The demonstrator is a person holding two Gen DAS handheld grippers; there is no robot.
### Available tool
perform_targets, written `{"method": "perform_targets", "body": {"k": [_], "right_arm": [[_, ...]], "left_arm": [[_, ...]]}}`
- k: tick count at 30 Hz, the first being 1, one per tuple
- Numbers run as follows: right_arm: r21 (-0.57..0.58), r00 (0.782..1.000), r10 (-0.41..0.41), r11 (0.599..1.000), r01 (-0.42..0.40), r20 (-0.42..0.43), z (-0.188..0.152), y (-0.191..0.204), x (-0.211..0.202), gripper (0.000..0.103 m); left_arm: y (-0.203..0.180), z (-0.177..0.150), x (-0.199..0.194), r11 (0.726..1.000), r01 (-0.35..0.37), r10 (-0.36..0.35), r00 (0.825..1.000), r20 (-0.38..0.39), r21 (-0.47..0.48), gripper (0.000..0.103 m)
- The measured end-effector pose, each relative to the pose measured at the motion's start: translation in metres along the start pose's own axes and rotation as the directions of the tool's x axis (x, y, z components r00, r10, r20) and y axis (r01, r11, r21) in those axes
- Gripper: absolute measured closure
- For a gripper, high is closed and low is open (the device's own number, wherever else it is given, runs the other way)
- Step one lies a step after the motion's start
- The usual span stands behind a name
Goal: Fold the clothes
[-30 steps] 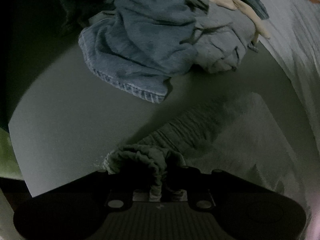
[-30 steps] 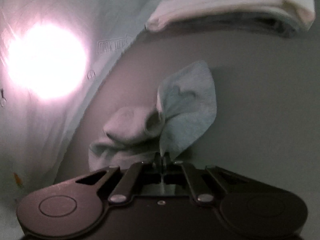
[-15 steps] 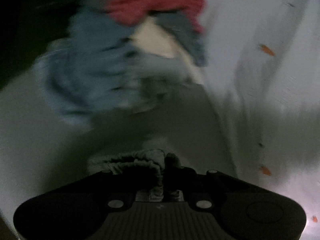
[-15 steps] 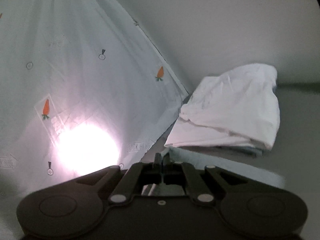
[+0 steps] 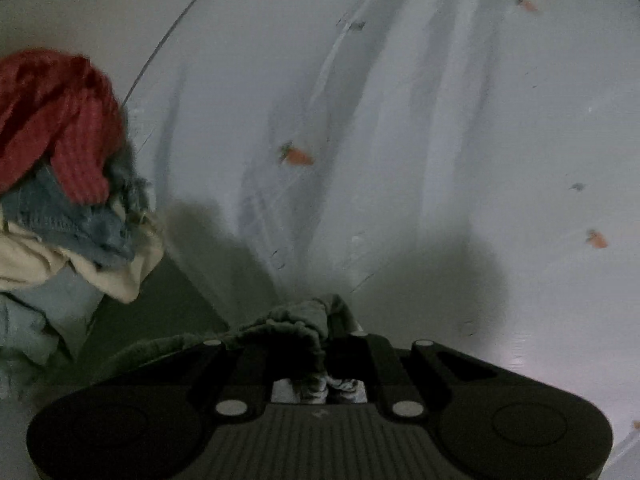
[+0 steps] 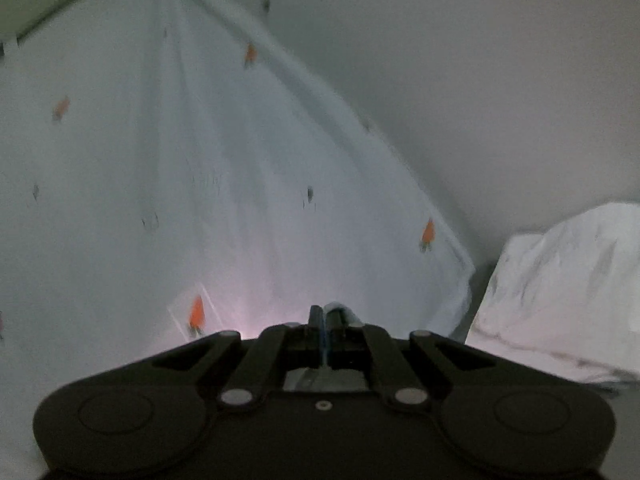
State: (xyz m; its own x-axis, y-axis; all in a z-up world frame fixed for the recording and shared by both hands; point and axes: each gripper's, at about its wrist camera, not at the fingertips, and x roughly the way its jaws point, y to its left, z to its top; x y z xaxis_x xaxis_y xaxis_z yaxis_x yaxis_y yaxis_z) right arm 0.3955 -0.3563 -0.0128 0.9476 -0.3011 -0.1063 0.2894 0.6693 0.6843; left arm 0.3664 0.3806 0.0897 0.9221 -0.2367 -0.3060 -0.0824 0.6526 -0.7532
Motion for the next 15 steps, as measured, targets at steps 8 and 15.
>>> {"method": "perform_targets", "body": {"k": [8,15], "right_arm": [[0.008,0.943,-0.273,0.960,0.279,-0.188,-0.054,-0.118,-0.059,0.101],[-0.009,0.702,-0.531,0.801,0.599,-0.475,-0.157,-0.222,-0.069,0.099]], "left_arm": [[0.116,-0.087,-0.056,0.964,-0.257,0.265,0.934,-0.238,0.063,0.093],[0.208,-0.171,-0.086,0.843,-0.528,0.523,0.758,-0.391,0.105,0.088]]}}
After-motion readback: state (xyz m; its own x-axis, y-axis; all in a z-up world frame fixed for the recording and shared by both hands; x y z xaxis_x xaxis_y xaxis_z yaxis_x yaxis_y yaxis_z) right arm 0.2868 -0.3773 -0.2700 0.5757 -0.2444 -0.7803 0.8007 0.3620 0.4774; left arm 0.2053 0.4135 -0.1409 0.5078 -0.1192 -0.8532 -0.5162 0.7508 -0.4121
